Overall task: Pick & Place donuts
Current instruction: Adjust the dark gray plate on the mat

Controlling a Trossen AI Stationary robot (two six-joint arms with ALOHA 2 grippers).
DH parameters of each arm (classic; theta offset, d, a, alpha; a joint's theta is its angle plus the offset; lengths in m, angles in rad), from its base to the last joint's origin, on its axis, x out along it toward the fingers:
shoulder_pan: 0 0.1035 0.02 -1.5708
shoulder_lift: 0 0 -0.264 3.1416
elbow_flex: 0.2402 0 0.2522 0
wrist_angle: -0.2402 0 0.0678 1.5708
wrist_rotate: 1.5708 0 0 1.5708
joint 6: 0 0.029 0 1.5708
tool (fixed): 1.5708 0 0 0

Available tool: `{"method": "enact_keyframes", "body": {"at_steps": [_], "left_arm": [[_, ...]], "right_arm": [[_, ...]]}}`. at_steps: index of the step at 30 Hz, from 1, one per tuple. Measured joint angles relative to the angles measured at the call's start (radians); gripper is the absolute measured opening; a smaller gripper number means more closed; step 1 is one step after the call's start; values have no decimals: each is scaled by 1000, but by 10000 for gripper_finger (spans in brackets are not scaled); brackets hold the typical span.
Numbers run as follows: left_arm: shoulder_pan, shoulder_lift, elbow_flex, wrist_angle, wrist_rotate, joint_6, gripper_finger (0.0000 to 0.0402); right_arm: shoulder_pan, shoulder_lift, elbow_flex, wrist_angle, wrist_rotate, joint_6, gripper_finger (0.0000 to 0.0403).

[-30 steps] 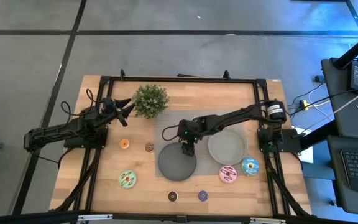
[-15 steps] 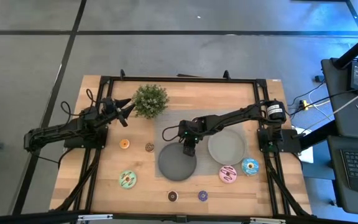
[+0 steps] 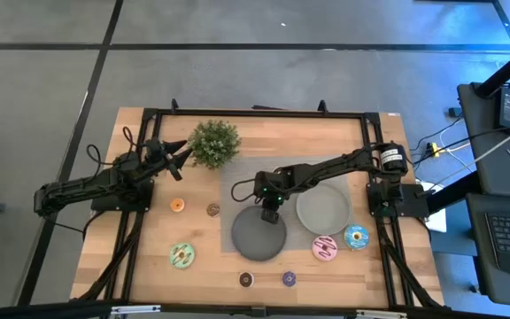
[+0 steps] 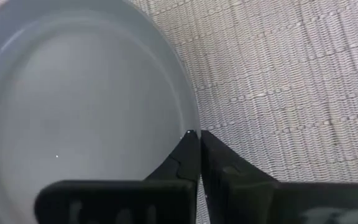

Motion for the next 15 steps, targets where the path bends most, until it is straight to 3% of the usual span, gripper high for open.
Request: {"method": "enact_keyframes", "body": {"at_steps": [7,15], "left_arm": [[0,0,0,0,0,0,210],[0,0,0,0,0,0,210]], "right_arm": [[-34,0,47,-3,-52,45,6],[-102,0,122,-65,42,-16,6]]}}
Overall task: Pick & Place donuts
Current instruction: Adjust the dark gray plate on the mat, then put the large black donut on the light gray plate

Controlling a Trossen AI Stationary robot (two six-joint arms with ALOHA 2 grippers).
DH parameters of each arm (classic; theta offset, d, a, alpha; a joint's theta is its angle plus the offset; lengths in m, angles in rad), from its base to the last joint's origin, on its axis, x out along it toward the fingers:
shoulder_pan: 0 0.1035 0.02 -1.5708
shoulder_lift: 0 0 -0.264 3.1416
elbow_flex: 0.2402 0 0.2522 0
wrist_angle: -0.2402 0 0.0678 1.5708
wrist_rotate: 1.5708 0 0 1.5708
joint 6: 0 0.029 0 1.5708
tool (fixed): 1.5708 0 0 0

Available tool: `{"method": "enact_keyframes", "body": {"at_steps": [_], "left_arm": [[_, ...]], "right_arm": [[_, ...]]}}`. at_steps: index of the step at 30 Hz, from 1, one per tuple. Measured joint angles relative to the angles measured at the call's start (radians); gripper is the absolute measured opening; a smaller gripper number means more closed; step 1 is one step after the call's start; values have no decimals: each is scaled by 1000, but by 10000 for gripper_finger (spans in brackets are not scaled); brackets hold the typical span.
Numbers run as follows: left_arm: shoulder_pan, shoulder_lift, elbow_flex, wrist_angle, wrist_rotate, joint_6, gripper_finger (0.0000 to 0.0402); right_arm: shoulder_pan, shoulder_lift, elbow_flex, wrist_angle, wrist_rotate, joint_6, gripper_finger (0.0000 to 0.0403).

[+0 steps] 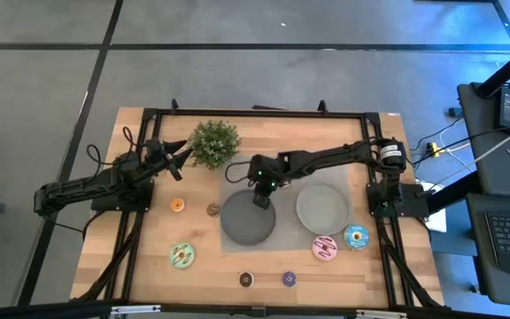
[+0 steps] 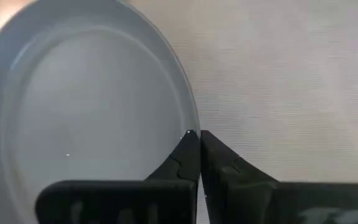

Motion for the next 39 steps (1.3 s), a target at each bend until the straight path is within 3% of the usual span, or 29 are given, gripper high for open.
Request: {"method": "enact_keyframes", "body": {"at_steps": [7,22,29,39], "left_arm": [[0,0,0,0,0,0,210],[0,0,0,0,0,0,210],[0,0,0,0,0,0,210],[0,0,0,0,0,0,210]], "right_arm": [[-51,0,0,-10,-18,-37,6],[-30,51,0,28,-26,-65,16],[-29,51,0,30,-24,-98,54],[-39,23,42,-49,91,-95,129]]}}
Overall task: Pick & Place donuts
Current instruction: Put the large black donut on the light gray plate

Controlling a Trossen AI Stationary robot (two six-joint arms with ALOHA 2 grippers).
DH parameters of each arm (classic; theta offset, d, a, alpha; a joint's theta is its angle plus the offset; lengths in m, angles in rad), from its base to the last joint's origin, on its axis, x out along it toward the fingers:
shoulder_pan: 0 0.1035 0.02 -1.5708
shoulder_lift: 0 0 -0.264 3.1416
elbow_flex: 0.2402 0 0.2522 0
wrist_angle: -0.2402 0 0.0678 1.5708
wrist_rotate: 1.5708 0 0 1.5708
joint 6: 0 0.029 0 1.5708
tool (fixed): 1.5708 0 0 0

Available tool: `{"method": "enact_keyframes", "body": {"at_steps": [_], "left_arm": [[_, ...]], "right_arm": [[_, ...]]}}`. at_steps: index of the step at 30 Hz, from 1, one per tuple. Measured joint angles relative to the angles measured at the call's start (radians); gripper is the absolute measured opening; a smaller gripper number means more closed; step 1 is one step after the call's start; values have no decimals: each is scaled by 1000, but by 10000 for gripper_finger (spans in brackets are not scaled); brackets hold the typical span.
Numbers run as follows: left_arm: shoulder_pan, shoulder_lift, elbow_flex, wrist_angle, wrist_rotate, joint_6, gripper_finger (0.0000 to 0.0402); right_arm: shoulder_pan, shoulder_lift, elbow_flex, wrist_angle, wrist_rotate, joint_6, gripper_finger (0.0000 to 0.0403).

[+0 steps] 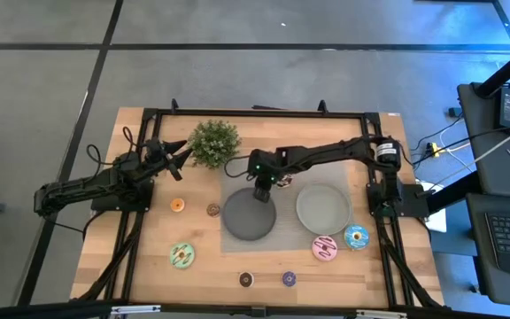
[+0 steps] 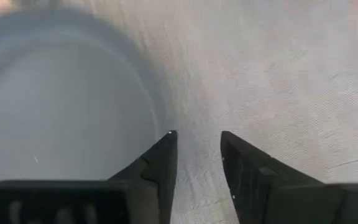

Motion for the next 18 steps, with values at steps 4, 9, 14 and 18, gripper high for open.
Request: {"method": "enact_keyframes", "body": {"at_steps": [4,9,14,18], "left_arm": [[0,0,0,0,0,0,210],[0,0,0,0,0,0,210],[0,0,0,0,0,-1,210],[0,0,0,0,1,-62,210]], "right_arm": [[-31,-52,51,-150,2,3,135],[-88,-100,58,-380,0,51,124],[-149,-102,57,-487,39,76,112],[-176,-86,46,-505,36,83,107]]}}
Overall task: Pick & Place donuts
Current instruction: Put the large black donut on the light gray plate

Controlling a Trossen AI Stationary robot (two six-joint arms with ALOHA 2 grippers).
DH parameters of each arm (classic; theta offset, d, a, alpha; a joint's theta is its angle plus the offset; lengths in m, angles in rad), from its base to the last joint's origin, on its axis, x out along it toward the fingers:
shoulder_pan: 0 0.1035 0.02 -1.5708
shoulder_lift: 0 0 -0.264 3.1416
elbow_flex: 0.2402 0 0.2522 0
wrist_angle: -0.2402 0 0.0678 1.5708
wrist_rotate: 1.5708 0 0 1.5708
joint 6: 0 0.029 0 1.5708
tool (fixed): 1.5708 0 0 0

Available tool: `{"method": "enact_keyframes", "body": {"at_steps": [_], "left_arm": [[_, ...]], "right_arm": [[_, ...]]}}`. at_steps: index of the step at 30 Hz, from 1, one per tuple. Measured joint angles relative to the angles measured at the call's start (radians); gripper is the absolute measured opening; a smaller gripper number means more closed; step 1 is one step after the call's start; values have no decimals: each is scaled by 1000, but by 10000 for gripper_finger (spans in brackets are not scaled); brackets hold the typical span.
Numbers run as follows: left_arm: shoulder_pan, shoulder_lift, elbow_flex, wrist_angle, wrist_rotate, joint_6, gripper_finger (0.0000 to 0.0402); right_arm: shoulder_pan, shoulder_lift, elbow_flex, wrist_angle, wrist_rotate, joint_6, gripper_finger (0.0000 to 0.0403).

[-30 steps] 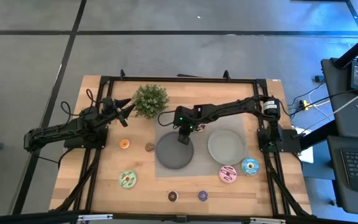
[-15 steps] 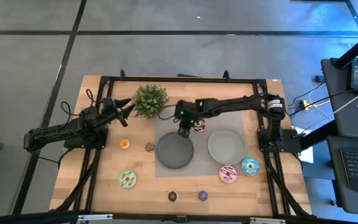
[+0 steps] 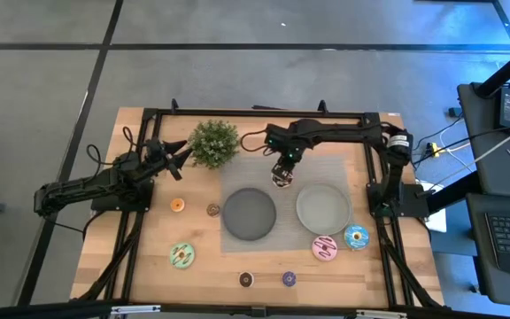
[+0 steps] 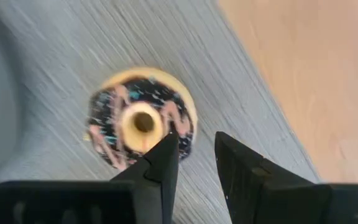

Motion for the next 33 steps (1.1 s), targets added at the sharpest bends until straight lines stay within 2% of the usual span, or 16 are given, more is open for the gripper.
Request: {"method": "enact_keyframes", "body": {"at_steps": [10,13,16,20,24,30,33], "left_arm": [[0,0,0,0,-1,-29,210],[0,0,0,0,-1,-28,210],[0,0,0,0,-1,-29,210],[0,0,0,0,-1,-28,210],[0,0,0,0,-1,-28,210],[0,0,0,0,-1,-28,210],[0,0,0,0,-1,-28,210]], "right_arm": [[28,0,-8,16,-1,-33,106],[36,0,-8,16,33,-9,109],[38,0,-8,23,38,-7,132],[41,0,-8,25,24,-60,188],[53,0,-9,30,30,-30,228],[61,-3,-116,187,-19,23,245],[60,-3,-153,227,25,54,245]]}}
